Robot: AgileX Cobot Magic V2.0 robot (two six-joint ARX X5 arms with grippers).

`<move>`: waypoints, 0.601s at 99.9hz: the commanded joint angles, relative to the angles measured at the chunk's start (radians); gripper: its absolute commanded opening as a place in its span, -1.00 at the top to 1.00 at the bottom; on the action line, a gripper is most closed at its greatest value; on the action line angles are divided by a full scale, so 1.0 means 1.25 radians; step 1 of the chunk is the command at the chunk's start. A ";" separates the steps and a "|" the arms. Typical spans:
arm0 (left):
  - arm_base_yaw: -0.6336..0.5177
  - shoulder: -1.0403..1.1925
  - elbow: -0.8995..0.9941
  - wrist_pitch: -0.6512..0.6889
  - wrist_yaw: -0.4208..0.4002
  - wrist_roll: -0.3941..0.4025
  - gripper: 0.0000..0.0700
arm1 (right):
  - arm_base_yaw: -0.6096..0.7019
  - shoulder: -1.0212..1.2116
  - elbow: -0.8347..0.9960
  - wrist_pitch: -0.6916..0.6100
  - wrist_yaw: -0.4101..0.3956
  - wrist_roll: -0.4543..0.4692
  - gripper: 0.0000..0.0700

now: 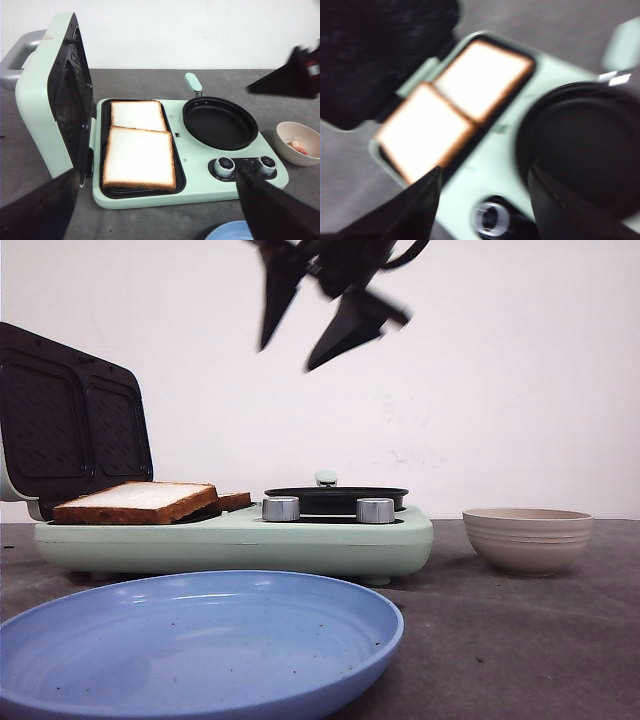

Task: Make breakfast with bread and shrimp
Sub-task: 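Raise the right gripper away toward the bowl side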

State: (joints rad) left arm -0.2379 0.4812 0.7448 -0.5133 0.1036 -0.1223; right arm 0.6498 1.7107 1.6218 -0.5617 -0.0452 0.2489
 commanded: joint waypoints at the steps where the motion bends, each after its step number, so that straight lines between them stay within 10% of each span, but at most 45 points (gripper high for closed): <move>1: -0.002 0.000 0.004 0.009 -0.003 0.008 -0.57 | 0.005 -0.019 0.013 -0.021 0.048 -0.073 0.06; 31: -0.002 0.000 0.004 0.009 -0.022 0.025 -0.57 | -0.022 -0.158 -0.075 -0.042 0.105 -0.089 0.06; 60: -0.002 0.000 0.004 0.009 -0.024 0.025 -0.57 | -0.046 -0.445 -0.453 0.161 0.107 -0.109 0.06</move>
State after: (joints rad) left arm -0.2379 0.4812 0.7448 -0.5133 0.0769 -0.0986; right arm 0.5869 1.2194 1.1381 -0.4118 0.0834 0.1276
